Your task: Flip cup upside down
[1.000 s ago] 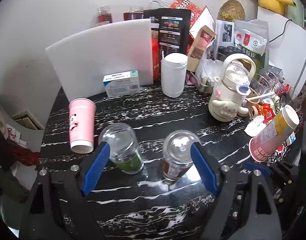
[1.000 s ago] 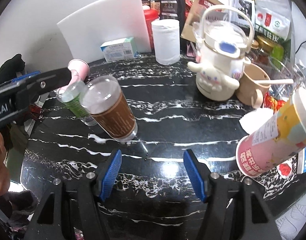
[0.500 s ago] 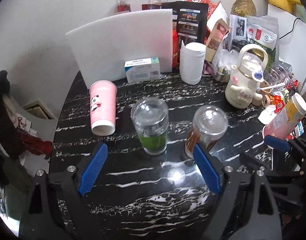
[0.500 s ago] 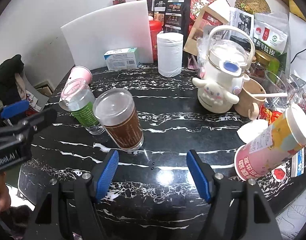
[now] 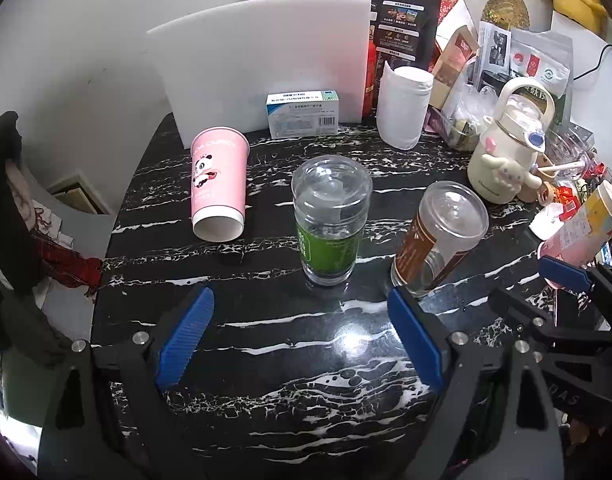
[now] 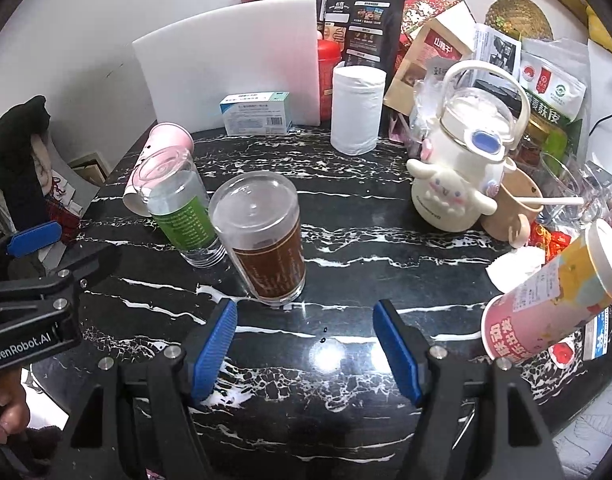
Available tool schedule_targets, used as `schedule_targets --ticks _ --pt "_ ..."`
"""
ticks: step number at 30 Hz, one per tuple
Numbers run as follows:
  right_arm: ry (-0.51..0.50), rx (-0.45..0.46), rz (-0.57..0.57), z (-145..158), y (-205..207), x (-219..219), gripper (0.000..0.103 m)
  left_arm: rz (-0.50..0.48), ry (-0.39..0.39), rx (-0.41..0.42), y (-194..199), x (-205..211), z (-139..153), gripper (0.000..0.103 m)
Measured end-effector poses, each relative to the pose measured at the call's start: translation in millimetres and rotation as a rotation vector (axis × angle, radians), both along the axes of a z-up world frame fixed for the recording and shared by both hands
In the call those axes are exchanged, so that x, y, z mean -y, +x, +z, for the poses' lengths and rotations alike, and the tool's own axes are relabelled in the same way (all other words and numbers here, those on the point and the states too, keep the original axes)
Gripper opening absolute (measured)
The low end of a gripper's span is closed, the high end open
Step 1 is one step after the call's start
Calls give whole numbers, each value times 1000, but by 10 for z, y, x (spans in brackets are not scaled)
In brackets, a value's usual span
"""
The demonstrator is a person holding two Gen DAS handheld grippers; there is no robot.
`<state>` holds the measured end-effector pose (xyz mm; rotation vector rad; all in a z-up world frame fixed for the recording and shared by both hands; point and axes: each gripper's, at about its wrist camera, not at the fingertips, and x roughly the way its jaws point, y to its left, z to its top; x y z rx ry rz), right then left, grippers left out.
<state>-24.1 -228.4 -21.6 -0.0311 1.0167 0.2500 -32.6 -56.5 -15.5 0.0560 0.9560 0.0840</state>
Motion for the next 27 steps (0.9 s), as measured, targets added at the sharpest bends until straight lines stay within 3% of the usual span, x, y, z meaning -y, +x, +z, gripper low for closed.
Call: schedule_targets --ticks 27 --pt "2 0 -2 14 22 -18 71 -7 -19 -27 57 -2 -78 88"
